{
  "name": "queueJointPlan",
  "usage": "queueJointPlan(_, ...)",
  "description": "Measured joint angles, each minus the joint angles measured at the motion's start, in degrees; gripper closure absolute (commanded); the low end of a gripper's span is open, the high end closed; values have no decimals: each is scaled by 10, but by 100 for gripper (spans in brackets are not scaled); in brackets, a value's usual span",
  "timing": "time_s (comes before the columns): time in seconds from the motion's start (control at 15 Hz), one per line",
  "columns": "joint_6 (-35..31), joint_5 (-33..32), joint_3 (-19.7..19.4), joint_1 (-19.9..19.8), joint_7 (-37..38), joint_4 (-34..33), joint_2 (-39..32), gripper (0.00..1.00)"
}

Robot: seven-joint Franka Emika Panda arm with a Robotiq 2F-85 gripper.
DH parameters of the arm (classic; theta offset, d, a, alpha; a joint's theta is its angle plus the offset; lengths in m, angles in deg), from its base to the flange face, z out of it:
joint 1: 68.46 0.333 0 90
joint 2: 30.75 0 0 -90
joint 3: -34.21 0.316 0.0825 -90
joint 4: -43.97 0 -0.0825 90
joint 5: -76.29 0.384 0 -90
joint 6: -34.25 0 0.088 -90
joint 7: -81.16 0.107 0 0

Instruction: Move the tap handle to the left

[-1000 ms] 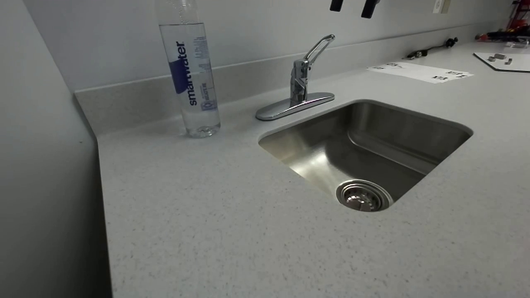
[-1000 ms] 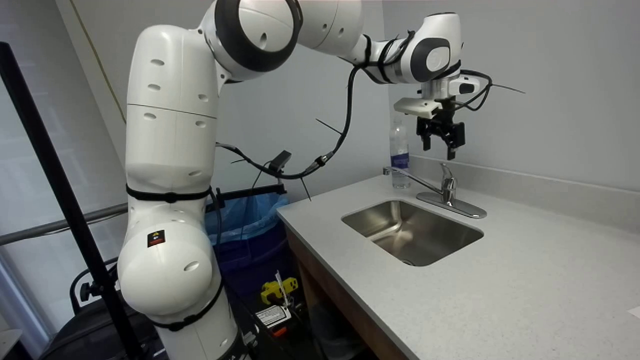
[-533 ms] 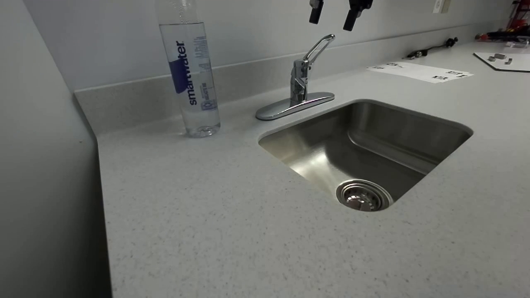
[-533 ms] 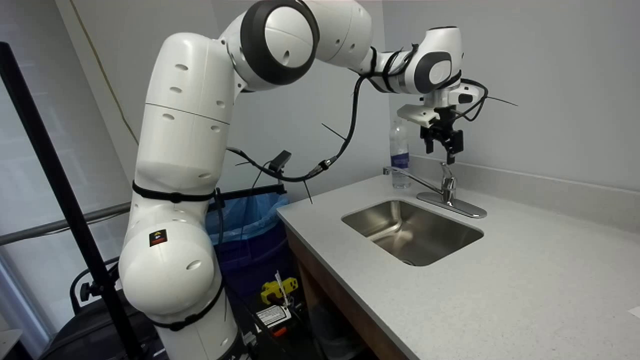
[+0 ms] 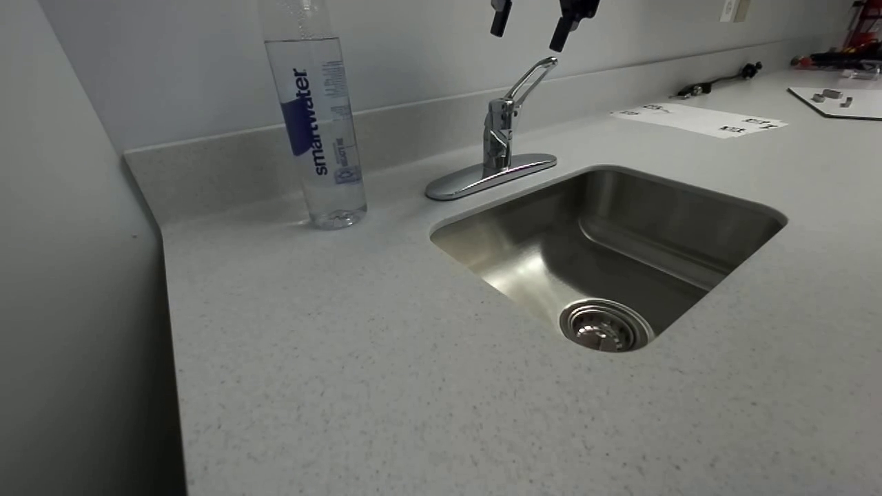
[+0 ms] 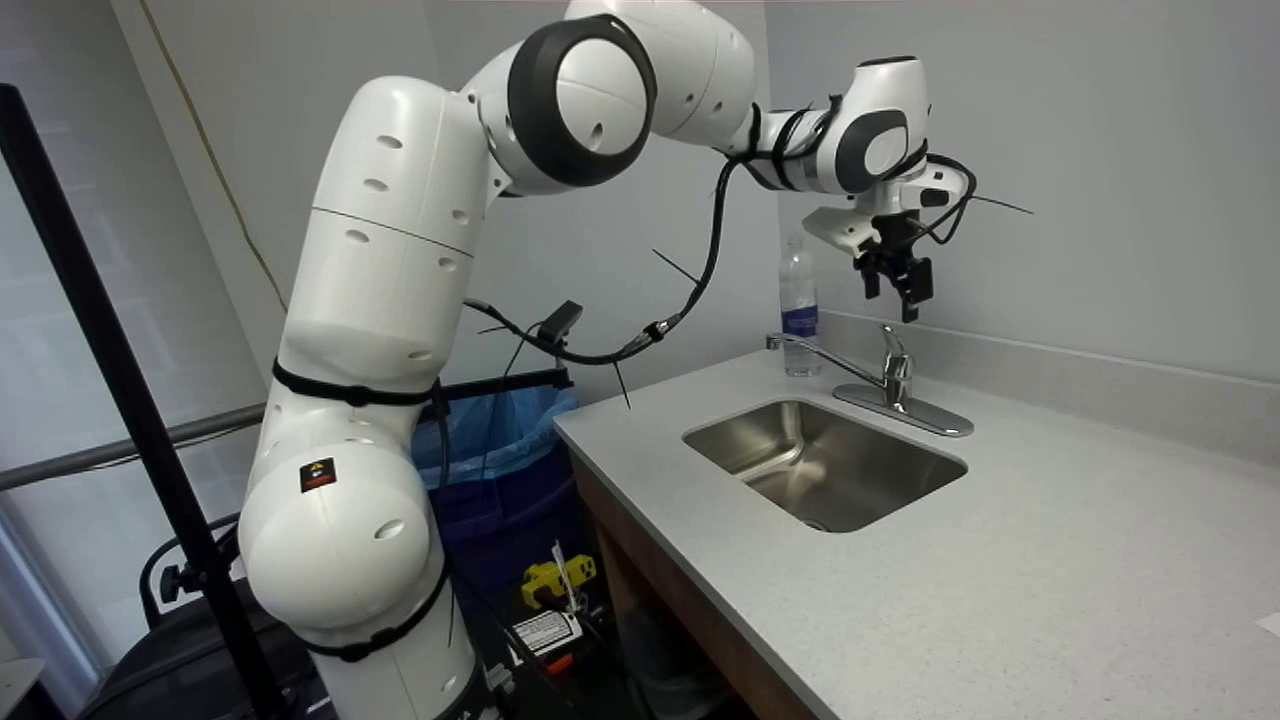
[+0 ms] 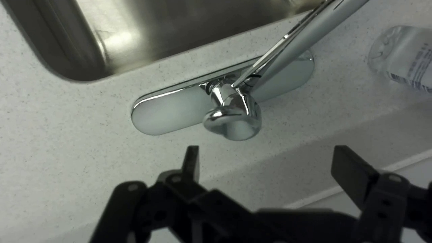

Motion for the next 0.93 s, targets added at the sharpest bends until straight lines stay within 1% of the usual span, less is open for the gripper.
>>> queueJointPlan(0.93,-11,-8,-10,22,4,-2,-31,0)
